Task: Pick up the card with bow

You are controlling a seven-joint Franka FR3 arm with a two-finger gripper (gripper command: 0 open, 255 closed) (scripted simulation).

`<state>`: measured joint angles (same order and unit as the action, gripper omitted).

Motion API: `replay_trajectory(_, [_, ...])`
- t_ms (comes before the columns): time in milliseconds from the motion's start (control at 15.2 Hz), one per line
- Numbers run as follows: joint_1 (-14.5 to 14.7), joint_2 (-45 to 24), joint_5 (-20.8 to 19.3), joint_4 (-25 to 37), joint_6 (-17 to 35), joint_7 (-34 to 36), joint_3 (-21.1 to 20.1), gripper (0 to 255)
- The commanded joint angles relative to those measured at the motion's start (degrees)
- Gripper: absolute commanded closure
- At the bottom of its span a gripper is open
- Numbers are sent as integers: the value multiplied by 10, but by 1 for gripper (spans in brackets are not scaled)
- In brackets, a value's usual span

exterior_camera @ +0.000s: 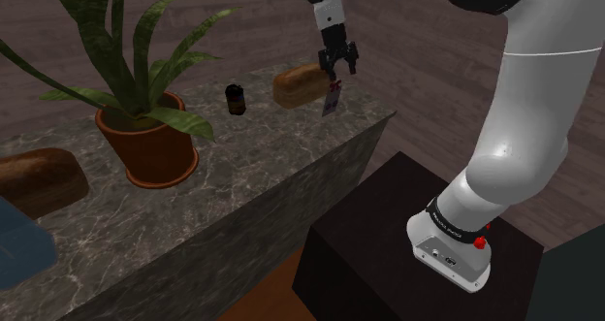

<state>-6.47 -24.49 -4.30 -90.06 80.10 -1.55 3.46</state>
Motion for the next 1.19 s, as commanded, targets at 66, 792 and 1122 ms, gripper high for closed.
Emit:
replay_trajectory(66, [-7, -90, -7, 99, -37, -5, 7, 0])
replay_trajectory(792, [-9, -124, -6, 90, 3, -1, 6, 255])
replay_trajectory(1122, [-9, -123, -6, 89, 3, 0, 6, 255])
